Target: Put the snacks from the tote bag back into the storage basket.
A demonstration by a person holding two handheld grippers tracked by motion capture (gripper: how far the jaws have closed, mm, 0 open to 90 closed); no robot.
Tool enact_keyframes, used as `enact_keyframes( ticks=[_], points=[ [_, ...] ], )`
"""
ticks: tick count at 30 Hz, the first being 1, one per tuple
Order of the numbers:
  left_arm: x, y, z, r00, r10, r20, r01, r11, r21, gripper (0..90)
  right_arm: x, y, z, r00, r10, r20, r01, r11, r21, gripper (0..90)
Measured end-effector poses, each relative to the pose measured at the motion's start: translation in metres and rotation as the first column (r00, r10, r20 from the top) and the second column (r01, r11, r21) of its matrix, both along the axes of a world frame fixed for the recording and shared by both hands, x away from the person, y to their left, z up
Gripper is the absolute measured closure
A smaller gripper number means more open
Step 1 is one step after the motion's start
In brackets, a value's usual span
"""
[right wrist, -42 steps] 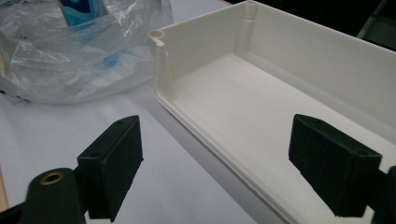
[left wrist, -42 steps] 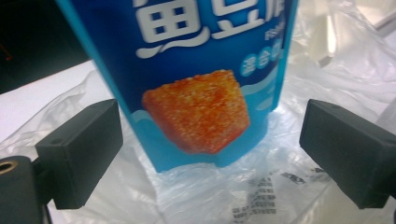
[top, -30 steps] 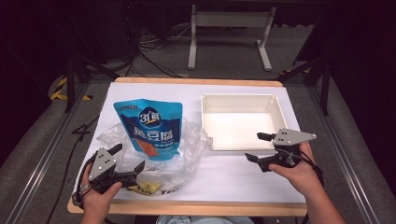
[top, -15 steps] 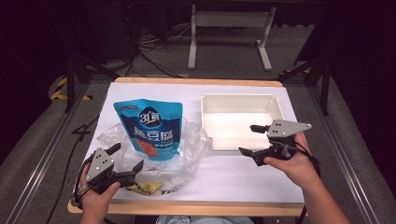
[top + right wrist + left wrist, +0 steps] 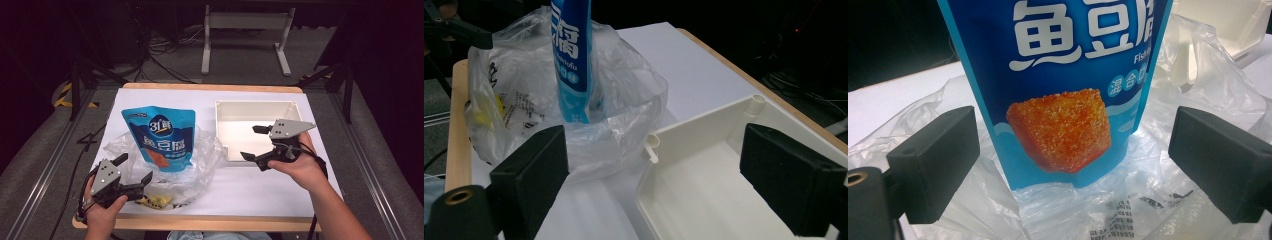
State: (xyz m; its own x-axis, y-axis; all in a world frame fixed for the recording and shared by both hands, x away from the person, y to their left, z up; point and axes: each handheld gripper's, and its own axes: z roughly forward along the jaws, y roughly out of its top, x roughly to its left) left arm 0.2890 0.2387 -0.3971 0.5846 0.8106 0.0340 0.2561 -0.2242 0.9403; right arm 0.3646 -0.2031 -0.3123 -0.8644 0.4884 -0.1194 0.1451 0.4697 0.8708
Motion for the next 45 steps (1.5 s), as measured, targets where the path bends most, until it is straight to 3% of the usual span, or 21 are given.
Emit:
enact_keyframes(
  ticks=[6,19,26,31,37,45],
  points=[
    [0.0,0.0,0.0,1.0,0.002,0.003,-0.002,1.0,0.0,6.9,0.007,0.023,0.005,0.9989,0.045,0.014,-0.045,0.999,0.006,11.7],
    [0.0,0.002,0.001,1.0,0.0,0.009,0.0,1.0,0.0,6.9,0.018,0.059,0.005,0.9966,0.08,0.02,-0.08,0.997,-0.011,11.6],
    [-0.001,0.003,0.002,0.9999,-0.001,0.012,0.001,1.0,-0.002,6.9,0.024,0.08,0.002,0.9909,0.135,0.006,-0.135,0.991,0.011,5.5],
    [-0.001,0.003,0.002,0.9999,0.001,0.015,-0.001,1.0,-0.004,6.9,0.025,0.091,0.001,0.9906,0.134,0.024,-0.135,0.991,0.021,5.9],
    [-0.002,0.004,0.003,0.9998,0.003,0.018,-0.003,1.0,-0.005,6.9,0.03,0.103,-0.005,0.9898,0.136,0.041,-0.135,0.991,-0.022,10.1],
    [-0.007,0.006,0.003,0.9998,0.015,0.016,-0.015,0.9999,-0.006,6.9,0.036,0.121,-0.019,0.9844,0.171,0.04,-0.171,0.985,-0.02,11.5]
  ],
)
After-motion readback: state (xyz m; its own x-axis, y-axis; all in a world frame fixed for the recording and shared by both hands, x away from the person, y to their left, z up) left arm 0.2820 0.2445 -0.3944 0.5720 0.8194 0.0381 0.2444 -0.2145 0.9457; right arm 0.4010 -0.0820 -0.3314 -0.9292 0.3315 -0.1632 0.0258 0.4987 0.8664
